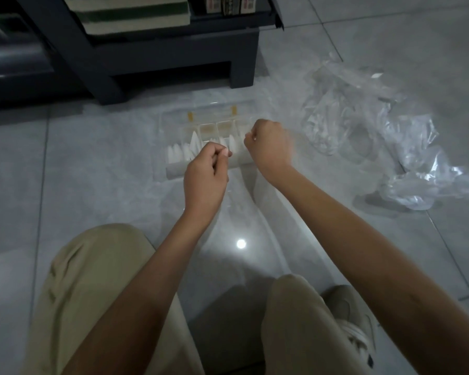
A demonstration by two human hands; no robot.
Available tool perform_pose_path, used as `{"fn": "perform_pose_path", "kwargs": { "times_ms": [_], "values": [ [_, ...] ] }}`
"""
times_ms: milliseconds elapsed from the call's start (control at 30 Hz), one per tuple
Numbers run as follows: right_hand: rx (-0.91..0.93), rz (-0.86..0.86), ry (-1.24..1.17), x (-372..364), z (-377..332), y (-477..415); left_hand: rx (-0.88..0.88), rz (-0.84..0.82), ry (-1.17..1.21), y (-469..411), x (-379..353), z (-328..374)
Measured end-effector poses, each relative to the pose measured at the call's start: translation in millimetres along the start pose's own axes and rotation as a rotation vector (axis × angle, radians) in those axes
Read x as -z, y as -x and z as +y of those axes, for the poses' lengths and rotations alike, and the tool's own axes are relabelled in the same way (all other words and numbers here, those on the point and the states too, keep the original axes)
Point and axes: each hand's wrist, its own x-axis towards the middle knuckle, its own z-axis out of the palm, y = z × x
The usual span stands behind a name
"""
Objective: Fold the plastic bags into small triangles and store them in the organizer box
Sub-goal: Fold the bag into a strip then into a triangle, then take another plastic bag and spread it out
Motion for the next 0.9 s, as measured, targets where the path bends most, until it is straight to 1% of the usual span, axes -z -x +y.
{"fn": "perform_pose_path", "kwargs": {
  "times_ms": [100, 200, 267, 300, 367, 400, 433, 467, 500, 533, 567, 600, 633, 667, 733, 767, 800, 833, 900],
  "values": [
    [-0.037, -0.063, 0.031, 1, 3, -1, 0.017, 0.004, 0.009, -1, -1, 1],
    [0.008, -0.158, 0.118, 3, -4, -6, 0.028, -0.02, 0.006, 0, -3, 1],
    [-0.005, -0.249, 0.087, 4, -8, -11, 0.028, -0.031, 0.005, 1, -3, 0],
    [-0.025, -0.309, 0.026, 7, -8, -13, 0.028, -0.03, 0.009, 1, -3, 0],
    [-0.054, -0.433, -0.181, 16, -5, -15, 0.019, -0.024, 0.02, 0, -2, 0],
    [-0.061, -0.479, -0.292, 21, -3, -15, 0.017, -0.025, 0.024, 0, -2, 0],
    [-0.056, -0.489, -0.385, 25, 0, -13, 0.019, -0.028, 0.028, -1, -2, 0],
    [-0.052, -0.433, -0.456, 27, 6, -10, 0.024, -0.035, 0.034, -1, -2, 1],
    [-0.056, -0.291, -0.507, 28, 13, -7, 0.029, -0.043, 0.036, -1, -3, 1],
    [-0.067, -0.088, -0.53, 28, 22, -3, 0.033, -0.05, 0.04, 0, -3, 1],
    [-0.084, 0.131, -0.513, 27, 34, 1, 0.034, -0.057, 0.044, 1, -3, 2],
    [-0.098, 0.279, -0.444, 25, 48, 1, 0.033, -0.064, 0.047, 2, -3, 2],
    [-0.121, 0.312, -0.339, 21, 65, 0, 0.031, -0.071, 0.048, 3, -4, 2],
    [-0.159, 0.219, -0.23, 16, 84, -2, 0.026, -0.08, 0.046, 3, -5, 2],
    [-0.229, -0.123, -0.058, 7, 119, 0, 0.01, -0.103, 0.046, 5, -6, 3],
    [-0.228, -0.241, 0.022, 2, 131, 6, 0.005, -0.11, 0.049, 5, -7, 3],
    [-0.206, -0.286, 0.092, -2, 141, 12, 0.004, -0.117, 0.052, 6, -8, 4],
    [-0.181, -0.27, 0.122, -5, 147, 19, 0.005, -0.126, 0.054, 6, -9, 4],
    [-0.156, -0.148, 0.043, -9, 154, 32, 0.009, -0.146, 0.05, 7, -11, 3]
  ]
}}
